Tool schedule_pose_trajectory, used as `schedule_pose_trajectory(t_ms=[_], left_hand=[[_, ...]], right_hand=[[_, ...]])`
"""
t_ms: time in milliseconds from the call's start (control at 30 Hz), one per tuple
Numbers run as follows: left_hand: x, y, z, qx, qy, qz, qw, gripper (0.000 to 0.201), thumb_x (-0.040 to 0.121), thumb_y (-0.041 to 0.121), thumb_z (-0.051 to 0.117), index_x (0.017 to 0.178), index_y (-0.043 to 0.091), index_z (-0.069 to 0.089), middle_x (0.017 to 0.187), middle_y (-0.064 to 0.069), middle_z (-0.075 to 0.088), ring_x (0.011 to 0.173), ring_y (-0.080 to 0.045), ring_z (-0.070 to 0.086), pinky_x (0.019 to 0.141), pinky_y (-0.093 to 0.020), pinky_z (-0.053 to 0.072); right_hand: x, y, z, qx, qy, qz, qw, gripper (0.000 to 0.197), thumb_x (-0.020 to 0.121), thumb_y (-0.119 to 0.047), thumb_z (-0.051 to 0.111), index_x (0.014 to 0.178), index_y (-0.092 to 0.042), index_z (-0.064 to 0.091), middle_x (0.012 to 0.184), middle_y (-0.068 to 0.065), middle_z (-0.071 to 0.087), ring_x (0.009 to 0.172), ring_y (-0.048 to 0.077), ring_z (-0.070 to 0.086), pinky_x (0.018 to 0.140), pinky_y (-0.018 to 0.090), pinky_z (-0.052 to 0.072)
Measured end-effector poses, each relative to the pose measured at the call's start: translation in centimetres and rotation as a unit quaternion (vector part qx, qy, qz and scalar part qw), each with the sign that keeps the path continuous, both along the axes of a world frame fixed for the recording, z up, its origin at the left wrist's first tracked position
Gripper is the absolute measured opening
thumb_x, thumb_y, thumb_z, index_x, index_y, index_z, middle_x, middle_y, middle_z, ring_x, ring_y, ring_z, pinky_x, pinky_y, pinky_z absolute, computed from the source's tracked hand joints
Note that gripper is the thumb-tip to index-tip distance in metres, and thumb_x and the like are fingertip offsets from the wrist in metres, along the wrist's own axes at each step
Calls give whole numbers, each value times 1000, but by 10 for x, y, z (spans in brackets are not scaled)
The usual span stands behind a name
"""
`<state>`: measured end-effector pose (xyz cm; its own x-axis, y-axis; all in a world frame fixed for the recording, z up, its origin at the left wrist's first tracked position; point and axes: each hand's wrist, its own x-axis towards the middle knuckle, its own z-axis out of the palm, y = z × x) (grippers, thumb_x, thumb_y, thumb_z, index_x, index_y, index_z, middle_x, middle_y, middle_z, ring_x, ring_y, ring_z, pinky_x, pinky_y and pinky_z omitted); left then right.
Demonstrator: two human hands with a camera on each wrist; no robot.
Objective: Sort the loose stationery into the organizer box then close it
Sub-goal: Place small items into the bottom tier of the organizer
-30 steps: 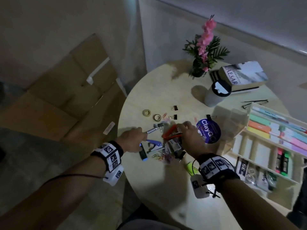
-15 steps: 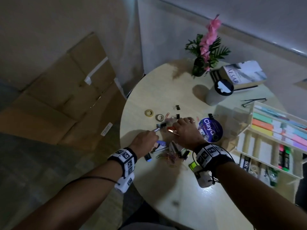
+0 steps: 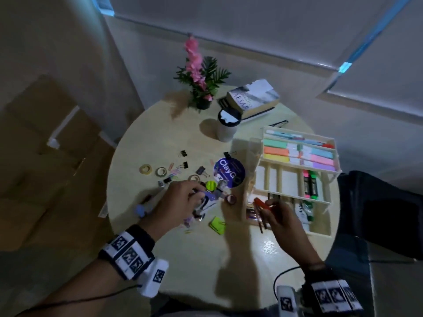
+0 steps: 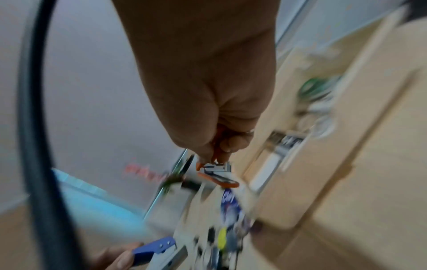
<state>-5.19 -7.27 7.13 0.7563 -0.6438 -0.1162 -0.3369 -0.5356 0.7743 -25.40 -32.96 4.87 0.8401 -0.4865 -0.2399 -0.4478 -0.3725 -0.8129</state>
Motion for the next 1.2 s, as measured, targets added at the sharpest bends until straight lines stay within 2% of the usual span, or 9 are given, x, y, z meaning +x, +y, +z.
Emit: schedule_pose_trajectory(t_ms=[200, 300, 367, 433, 667, 800, 933, 1100, 1200], left_hand=[[-73, -115, 1, -69, 31, -13, 997, 16, 91, 17, 79, 105, 11, 83, 92, -1, 81, 77, -7, 74, 72, -25, 61], [-101, -160, -2, -80, 49, -12, 996, 12, 92, 13, 78, 102, 8, 82, 88, -3, 81, 73, -7, 75, 68, -31, 63], [-115, -183, -9, -75, 29, -18, 997, 10, 91, 15, 79, 100, 12, 83, 83, -1, 80, 70, -9, 74, 64, -36, 62], [-123, -200, -19, -65, 11, -23, 998, 14, 89, 11, 79, 102, 14, 83, 81, -1, 79, 67, -13, 73, 62, -39, 61], [-135, -236, -35, 0, -50, -41, 998, 13, 84, 5, 80, 96, 8, 82, 87, -6, 76, 71, -18, 70, 65, -38, 61], [-131, -235, -40, 40, -107, -72, 991, 8, 82, 7, 75, 88, 10, 78, 84, -5, 68, 69, -23, 65, 59, -40, 56], [-125, -232, -40, 85, -163, -121, 976, 8, 84, 8, 72, 79, 10, 66, 81, -6, 59, 66, -28, 62, 55, -36, 48], [-118, -229, -46, 149, -171, -176, 958, 4, 91, 11, 66, 91, 13, 63, 95, -5, 59, 77, -29, 65, 61, -39, 53], [-117, -230, -47, 167, -163, -201, 951, 6, 97, 15, 59, 101, 13, 63, 104, -6, 58, 85, -30, 65, 68, -44, 57]], right_hand=[[-67, -67, -8, 112, -24, -229, 967, 16, 106, -13, 56, 109, -11, 72, 92, 8, 75, 82, 22, 70, 74, 32, 58], [-83, -100, -23, 101, -4, -277, 955, 14, 102, -10, 63, 112, -2, 69, 97, 14, 76, 89, 27, 75, 77, 38, 63], [-86, -114, -33, 63, 8, -265, 962, 10, 97, -16, 71, 103, -8, 70, 89, 9, 78, 86, 25, 77, 81, 49, 64], [-83, -120, -38, 30, 20, -246, 969, 8, 93, -24, 75, 93, -19, 70, 80, 1, 77, 78, 19, 76, 78, 48, 64], [-58, -120, -31, -51, 9, -172, 984, 10, 93, -22, 76, 88, -16, 71, 74, -8, 70, 66, -7, 61, 56, 0, 40], [-46, -117, -32, -25, -8, -196, 980, 14, 90, -24, 78, 80, -19, 69, 72, -11, 69, 66, -4, 63, 56, 4, 42], [-28, -102, -42, 15, -11, -197, 980, 15, 87, -23, 80, 78, -19, 68, 71, -7, 70, 66, 6, 66, 60, 18, 49], [-13, -83, -53, 19, 9, -139, 990, 10, 92, -23, 76, 96, -13, 73, 83, -7, 71, 74, 5, 64, 64, 7, 40], [-16, -83, -51, -3, 6, -86, 996, 15, 102, -20, 63, 110, -12, 74, 91, -6, 72, 75, -10, 58, 67, -1, 40]])
